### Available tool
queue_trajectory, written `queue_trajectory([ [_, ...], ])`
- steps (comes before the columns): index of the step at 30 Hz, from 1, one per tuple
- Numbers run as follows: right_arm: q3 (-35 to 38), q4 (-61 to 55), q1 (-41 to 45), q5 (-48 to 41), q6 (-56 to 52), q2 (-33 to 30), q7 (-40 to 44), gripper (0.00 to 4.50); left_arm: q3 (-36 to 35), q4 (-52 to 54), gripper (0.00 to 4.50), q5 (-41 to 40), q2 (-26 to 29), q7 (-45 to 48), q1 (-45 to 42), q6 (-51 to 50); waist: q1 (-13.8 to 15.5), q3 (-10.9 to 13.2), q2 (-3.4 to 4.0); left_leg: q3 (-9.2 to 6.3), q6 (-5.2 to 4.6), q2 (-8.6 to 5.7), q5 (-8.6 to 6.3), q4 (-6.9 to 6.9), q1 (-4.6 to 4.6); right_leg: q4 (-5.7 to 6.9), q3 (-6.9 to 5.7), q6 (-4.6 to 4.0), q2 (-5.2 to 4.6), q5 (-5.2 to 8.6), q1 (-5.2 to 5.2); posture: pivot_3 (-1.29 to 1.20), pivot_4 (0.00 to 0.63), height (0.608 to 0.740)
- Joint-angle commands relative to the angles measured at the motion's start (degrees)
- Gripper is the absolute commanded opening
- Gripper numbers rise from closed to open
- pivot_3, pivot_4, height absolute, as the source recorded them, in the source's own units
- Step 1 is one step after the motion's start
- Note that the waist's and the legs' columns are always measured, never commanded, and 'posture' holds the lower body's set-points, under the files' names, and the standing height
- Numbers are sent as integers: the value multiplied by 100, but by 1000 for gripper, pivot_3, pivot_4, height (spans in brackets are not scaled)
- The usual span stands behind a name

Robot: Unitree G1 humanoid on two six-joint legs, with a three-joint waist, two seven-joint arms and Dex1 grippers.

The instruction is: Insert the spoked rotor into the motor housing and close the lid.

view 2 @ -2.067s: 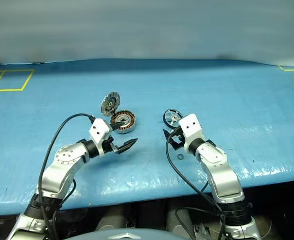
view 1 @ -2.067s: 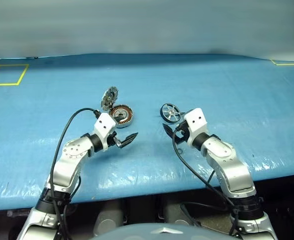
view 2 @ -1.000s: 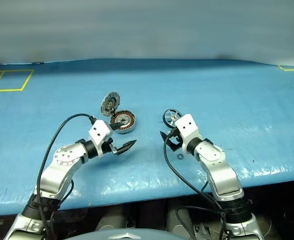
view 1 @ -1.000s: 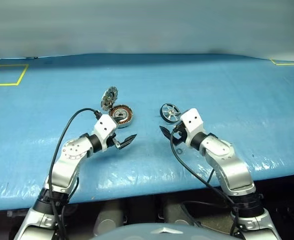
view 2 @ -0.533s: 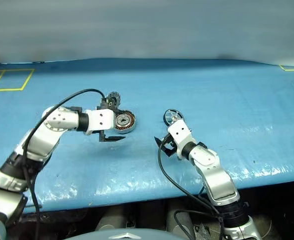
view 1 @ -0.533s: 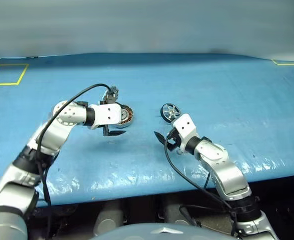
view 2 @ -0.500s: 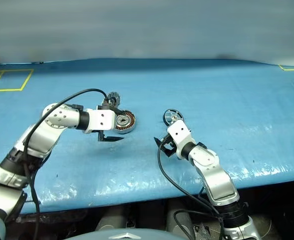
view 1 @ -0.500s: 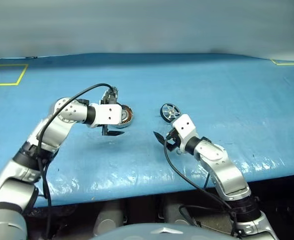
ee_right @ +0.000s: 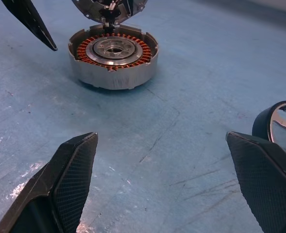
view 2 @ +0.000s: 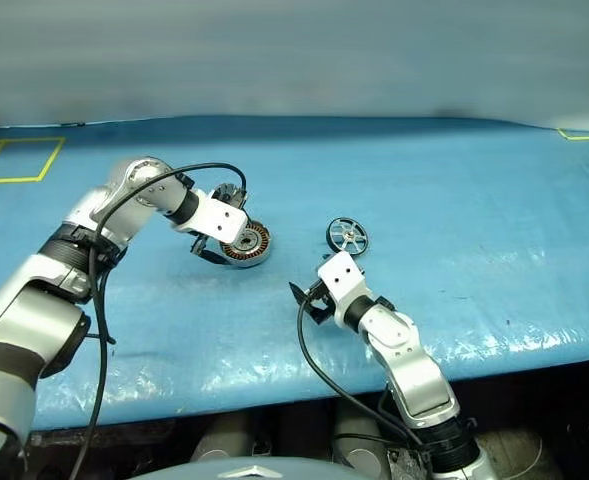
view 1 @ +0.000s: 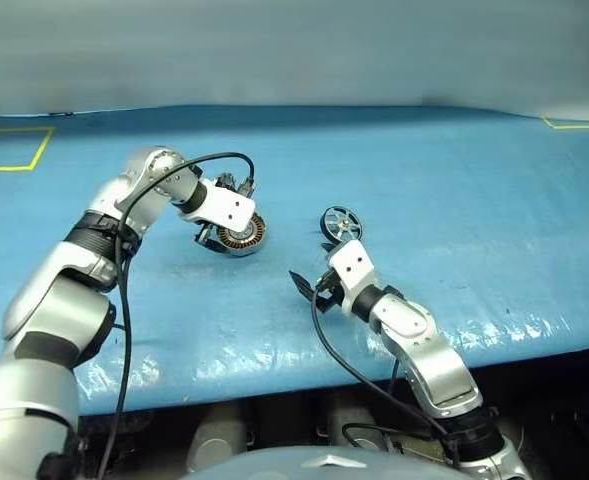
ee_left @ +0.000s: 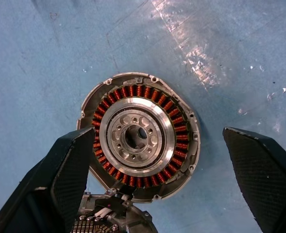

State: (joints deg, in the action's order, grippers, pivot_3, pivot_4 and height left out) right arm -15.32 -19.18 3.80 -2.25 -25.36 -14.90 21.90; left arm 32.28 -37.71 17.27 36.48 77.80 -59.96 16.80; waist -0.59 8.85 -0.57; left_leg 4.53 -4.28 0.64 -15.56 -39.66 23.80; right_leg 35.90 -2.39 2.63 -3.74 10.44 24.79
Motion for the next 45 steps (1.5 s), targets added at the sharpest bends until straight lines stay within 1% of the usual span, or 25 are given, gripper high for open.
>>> queue_trajectory([
  [1,78,-187,19,46,203,83,-129,4465,28,-336,4500,165,-81,118,-279,289,-6,1,-1,1,0,1,0,0,1,0,0,1,0,0,2,0,150,740],
  [6,138,-169,44,62,255,109,-197,4465,16,-695,4500,304,-217,175,-346,413,0,1,-1,1,-2,2,-1,-1,2,1,0,1,0,0,2,0,150,740],
  [14,136,-110,31,121,305,36,-192,4465,10,-996,4500,453,-216,303,-328,581,3,2,-4,0,-15,2,-9,-10,5,2,0,2,-1,-1,2,0,150,740],
  [22,105,-69,38,171,378,146,-272,4465,35,-1343,4500,666,-293,267,-459,720,1,2,-4,0,-23,3,-14,-17,6,6,0,2,-1,-2,1,0,150,740],
  [29,133,-103,-18,188,415,179,-314,4465,39,-1642,4500,834,-508,146,-599,868,15,2,-5,0,-27,1,-16,-29,5,6,-1,6,-3,-4,-5,0,150,740],
  [38,158,-131,-73,184,404,133,-326,4465,-209,-1805,4500,674,-679,158,-859,848,9,2,-6,0,-28,0,-17,-35,7,6,-1,8,-4,-6,-6,0,150,740],
  [45,164,-109,-48,182,414,139,-344,4465,-114,-1746,4500,694,-676,211,-760,946,-3,2,-6,0,-29,1,-17,-34,6,8,0,7,-4,-6,-5,0,150,740],
])
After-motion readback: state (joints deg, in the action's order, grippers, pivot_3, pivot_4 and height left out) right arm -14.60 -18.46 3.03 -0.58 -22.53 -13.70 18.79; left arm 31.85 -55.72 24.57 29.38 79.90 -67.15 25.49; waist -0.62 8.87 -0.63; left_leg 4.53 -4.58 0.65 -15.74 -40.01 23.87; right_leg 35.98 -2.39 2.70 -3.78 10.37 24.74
